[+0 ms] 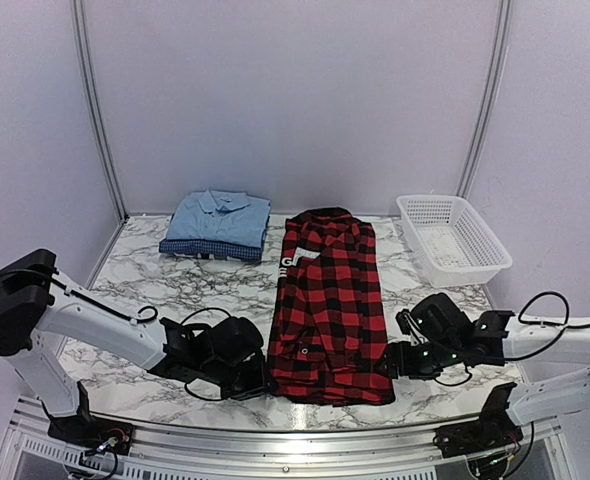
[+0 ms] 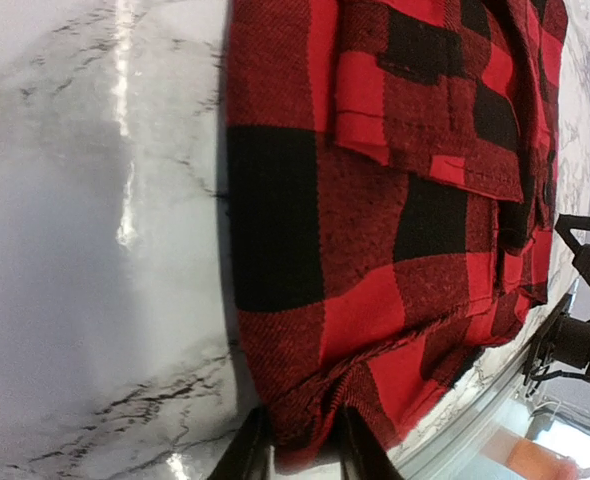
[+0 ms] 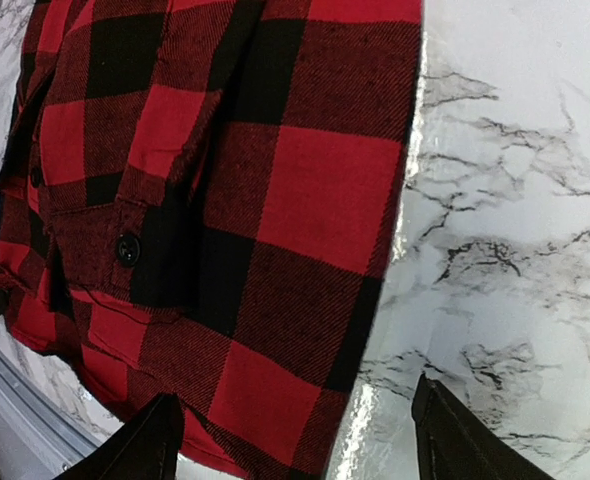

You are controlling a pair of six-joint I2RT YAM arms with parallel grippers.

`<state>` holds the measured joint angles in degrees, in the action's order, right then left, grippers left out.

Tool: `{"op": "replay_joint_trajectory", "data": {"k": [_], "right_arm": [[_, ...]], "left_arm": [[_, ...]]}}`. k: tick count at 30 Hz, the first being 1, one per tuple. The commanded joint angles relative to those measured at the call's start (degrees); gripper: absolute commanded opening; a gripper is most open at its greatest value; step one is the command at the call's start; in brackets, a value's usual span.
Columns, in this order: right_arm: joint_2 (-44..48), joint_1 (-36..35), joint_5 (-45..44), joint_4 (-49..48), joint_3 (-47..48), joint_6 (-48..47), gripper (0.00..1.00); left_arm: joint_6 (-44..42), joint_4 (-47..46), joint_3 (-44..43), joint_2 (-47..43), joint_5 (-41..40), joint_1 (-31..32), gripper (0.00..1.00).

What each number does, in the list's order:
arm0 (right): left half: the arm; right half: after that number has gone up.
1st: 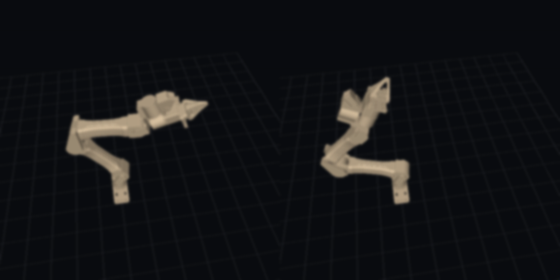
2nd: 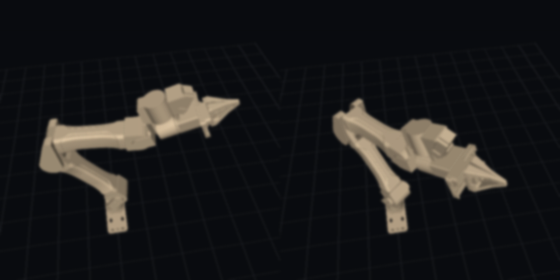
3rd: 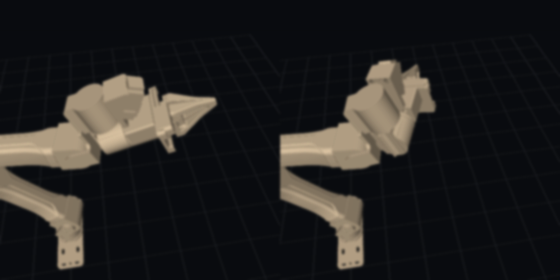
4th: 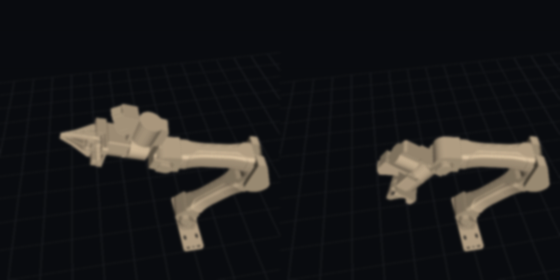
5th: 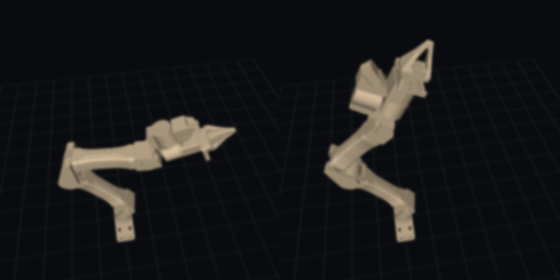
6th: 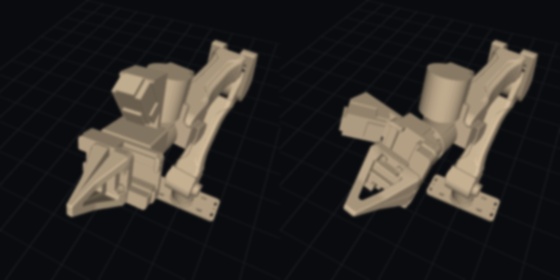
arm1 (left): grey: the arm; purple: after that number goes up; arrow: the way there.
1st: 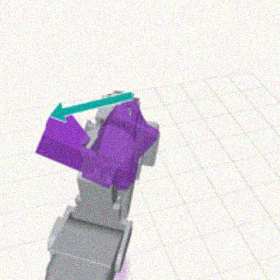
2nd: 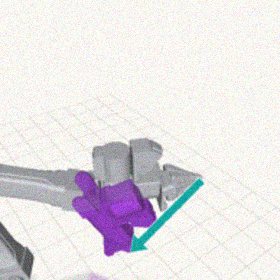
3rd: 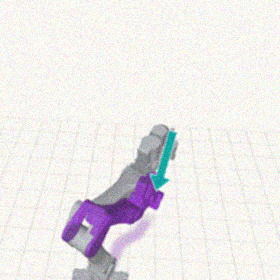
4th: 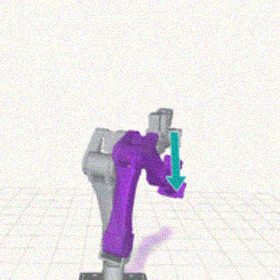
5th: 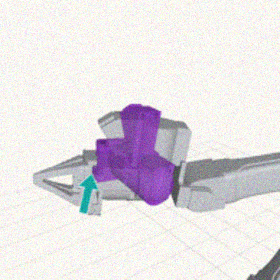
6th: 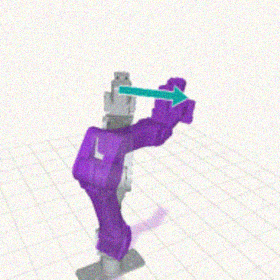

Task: Fold and stack the long sleeve shirts
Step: Move the rectangle-folded shirt to the center of the board, then pick up the rectangle-folded shirt from the center of the board.

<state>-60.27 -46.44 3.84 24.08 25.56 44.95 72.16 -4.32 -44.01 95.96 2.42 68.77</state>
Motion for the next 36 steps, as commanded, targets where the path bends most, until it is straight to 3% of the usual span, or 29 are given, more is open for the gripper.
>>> {"op": "replay_joint_trajectory", "data": {"k": [1,4,12,16,26,36], "right_arm": [[3.42,-0.67,1.32,1.19,-0.31,3.28,0.73],[4.66,-0.67,2.23,1.92,-0.70,3.76,0.70],[5.66,-0.65,4.98,-1.44,-4.14,5.89,0.68],[5.37,-0.40,4.31,-2.78,-4.68,5.85,0.68],[5.65,3.09,8.37,-11.23,-7.71,8.15,0.68],[4.99,7.43,12.37,-16.55,-10.92,8.10,0.68]], "left_arm": [[-2.65,7.71,-2.56,2.55,-0.15,1.60,0.29],[-2.99,10.00,-3.25,1.34,-1.95,1.63,0.33],[-4.57,14.53,-1.66,-3.69,-6.82,1.25,0.57],[-7.72,14.40,-1.91,-5.04,-6.28,-1.29,0.58],[-15.31,-2.13,-1.84,-3.43,3.85,-14.47,0.57],[-17.84,2.18,-7.58,3.91,6.38,-15.03,0.57]]}}
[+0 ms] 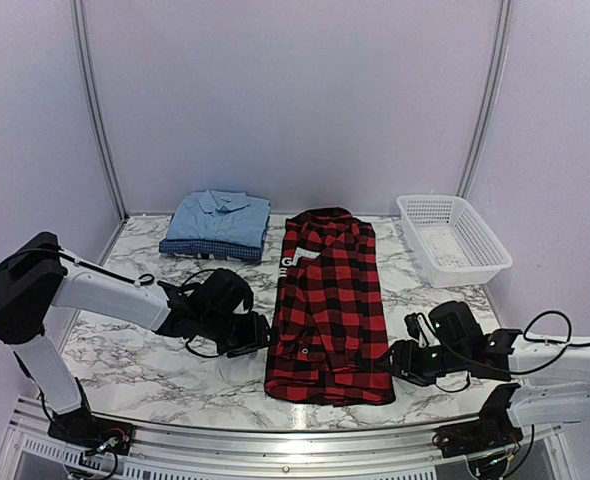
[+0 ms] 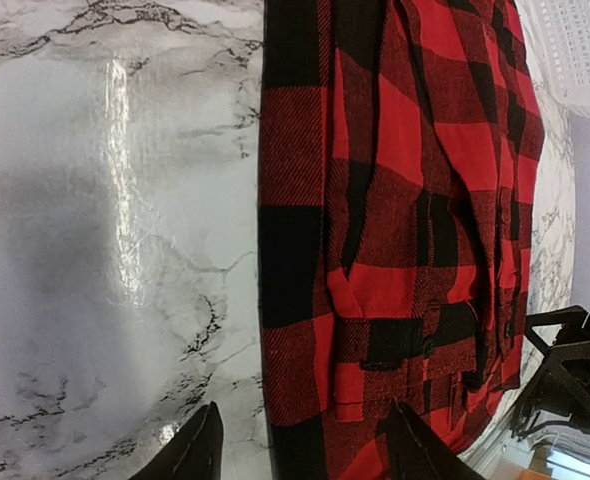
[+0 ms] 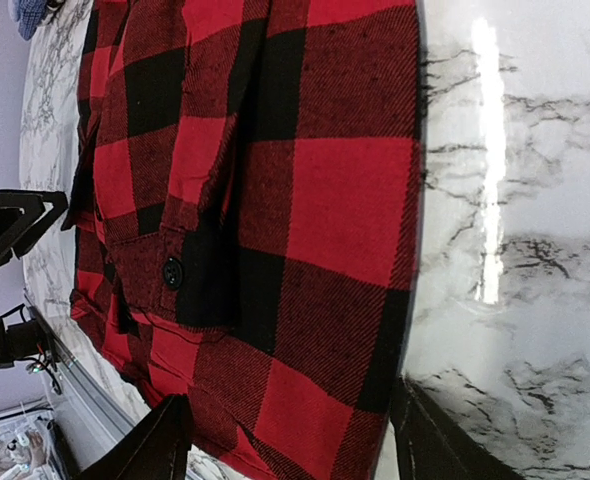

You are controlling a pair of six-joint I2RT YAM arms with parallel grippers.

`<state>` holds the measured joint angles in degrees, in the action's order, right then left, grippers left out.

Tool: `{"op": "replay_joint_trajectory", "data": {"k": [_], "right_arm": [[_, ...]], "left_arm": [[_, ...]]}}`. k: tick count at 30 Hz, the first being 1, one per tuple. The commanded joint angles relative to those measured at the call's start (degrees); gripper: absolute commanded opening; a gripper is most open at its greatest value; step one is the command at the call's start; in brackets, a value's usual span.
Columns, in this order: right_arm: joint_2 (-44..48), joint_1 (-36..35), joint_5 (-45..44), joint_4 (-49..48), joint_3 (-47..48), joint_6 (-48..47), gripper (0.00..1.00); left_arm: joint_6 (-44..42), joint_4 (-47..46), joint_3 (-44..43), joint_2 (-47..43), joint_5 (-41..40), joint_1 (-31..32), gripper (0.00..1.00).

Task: Fold and stack the long sleeve shirts
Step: Pick up the rectangle-folded shirt from the center of the board.

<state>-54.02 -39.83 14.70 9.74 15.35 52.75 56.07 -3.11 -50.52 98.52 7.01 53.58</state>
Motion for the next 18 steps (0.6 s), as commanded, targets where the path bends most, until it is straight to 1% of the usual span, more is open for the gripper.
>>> {"op": "replay_joint_trajectory", "data": {"k": [1,5,10,18], "right_arm": [[-1.74,0.81,1.93,-2.99,-0.88,0.33,0.68],[-4.35,0.89,3.06,-5.99,-1.23,0.69,0.68],[-8.05,0.85,3.66,-7.31,0.14,-0.23,0.68],[-9.35,0.89,5.01,-8.45,0.39,-0.01,0.67]], "left_arm": [[-1.76,1.39,-1.19,1.68,1.80,0.20,0.57],[-2.39,4.49,-2.92,3.66,2.25,0.68,0.59],[-2.53,7.87,-5.46,6.84,1.91,1.62,0.59],[-1.58,10.16,-6.46,8.83,0.99,2.67,0.52]]}}
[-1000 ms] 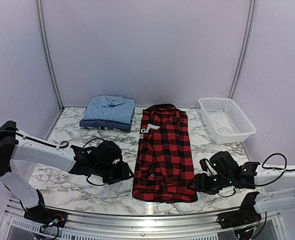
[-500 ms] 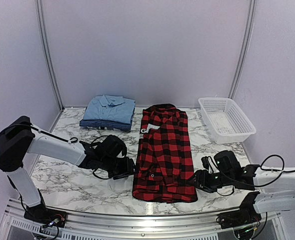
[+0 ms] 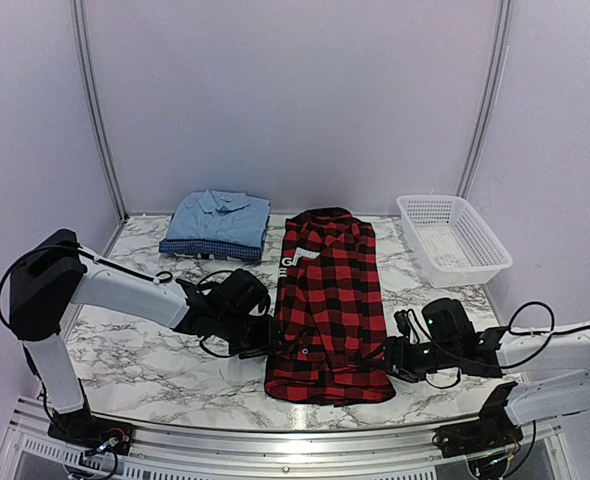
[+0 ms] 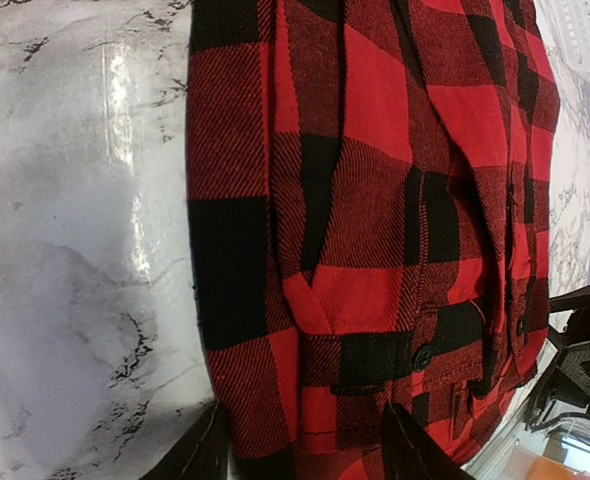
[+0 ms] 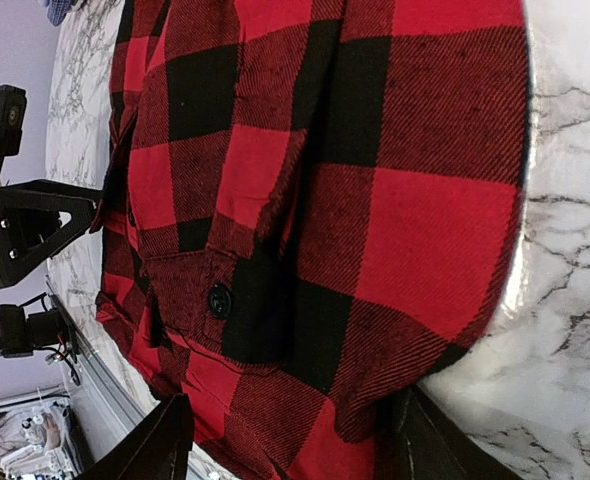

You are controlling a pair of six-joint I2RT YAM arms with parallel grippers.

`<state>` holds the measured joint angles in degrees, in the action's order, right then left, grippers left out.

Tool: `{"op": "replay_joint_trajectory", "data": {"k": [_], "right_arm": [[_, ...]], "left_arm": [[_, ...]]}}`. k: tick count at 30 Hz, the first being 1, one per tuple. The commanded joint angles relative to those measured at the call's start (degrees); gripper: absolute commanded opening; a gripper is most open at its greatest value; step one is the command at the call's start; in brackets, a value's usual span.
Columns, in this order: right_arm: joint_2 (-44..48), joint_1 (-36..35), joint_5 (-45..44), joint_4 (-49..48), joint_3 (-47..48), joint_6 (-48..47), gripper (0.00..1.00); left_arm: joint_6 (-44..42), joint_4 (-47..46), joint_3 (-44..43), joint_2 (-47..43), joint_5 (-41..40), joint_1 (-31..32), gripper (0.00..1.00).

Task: Fold and stack the long sleeve shirts
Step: Pick up the rectangle-folded shirt from the center of the board.

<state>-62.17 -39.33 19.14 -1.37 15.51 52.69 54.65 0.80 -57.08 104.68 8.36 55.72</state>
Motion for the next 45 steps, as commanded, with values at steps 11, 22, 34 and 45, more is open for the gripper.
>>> {"op": "replay_joint_trajectory", "data": {"k": [11,22,34,45], "right_arm": [[4.26,2.84,-1.33,13.40,2.67,-4.06,0.67],[-2.38,3.07,-0.36,6.94,1.57,-3.38,0.66],[-10.11,0.09,-1.09,3.48,5.95,-2.33,0.60],[-14.95,-1.12,-3.82,7.87,11.23,-4.38,0.50]], "left_arm": [[0.41,8.50,0.36,1.65,-2.95,0.70,0.49],[0.95,8.63,-0.27,3.54,-3.22,0.90,0.42],[2.53,7.46,-1.42,6.11,-3.19,1.94,0.33],[4.20,7.46,-1.19,5.99,-4.24,2.29,0.18]]}}
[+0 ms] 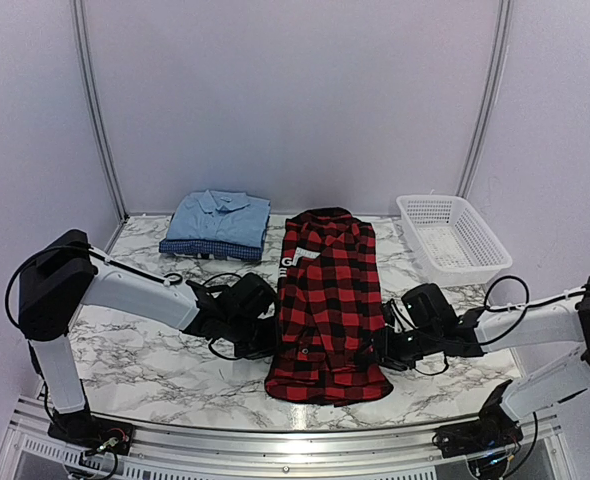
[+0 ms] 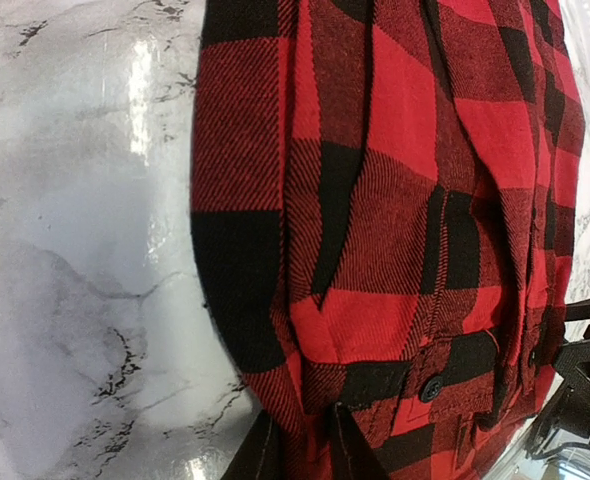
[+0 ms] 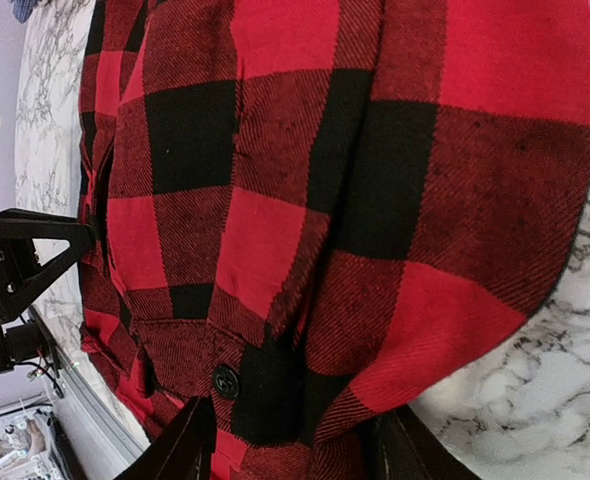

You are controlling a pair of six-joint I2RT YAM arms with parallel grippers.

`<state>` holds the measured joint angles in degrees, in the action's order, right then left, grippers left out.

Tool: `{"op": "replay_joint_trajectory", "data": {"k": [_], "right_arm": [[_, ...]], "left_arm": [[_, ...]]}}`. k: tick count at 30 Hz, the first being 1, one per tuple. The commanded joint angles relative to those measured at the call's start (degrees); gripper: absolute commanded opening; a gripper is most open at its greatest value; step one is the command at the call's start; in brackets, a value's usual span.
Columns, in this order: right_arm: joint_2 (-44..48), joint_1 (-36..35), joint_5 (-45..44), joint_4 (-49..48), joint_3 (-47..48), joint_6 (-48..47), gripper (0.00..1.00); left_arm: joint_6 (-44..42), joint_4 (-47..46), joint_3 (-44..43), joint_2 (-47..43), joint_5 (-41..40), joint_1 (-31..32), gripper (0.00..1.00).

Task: Fold and stack the long sleeve shirts
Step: Pick up the rectangle-folded shirt from the center of the board, then fold the rectangle-folded shirt at the center of the board.

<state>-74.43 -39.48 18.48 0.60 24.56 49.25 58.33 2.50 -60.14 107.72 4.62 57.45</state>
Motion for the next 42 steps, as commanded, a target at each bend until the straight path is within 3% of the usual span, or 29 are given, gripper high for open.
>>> {"op": "replay_joint_trajectory", "data": {"k": [1,11,21,32,42], "right_arm": [[-3.26,-1.18,-3.74,6.62,2.81,-1.00,0.48],[-8.25,-4.09,-10.10,13.03,8.00,-0.56,0.40],[-3.99,-3.99,-9.55,16.00,10.16,-0.29,0.00],[0.42,2.43,-5.56,17.86,14.78,-2.31,0.00],[-7.51,10.52,-1.74,17.44,25.12,-7.33,0.00]], "left_arm": [[0.56,5.76,1.87,2.92,-0.49,0.56,0.17],[0.21,5.78,1.77,1.68,-0.32,0.59,0.14],[-0.52,5.49,1.45,-2.08,-0.14,0.73,0.03],[-2.28,6.32,-5.77,-6.10,0.58,-0.01,0.00],[-4.83,7.95,-17.45,0.20,3.53,-6.11,0.00]]}}
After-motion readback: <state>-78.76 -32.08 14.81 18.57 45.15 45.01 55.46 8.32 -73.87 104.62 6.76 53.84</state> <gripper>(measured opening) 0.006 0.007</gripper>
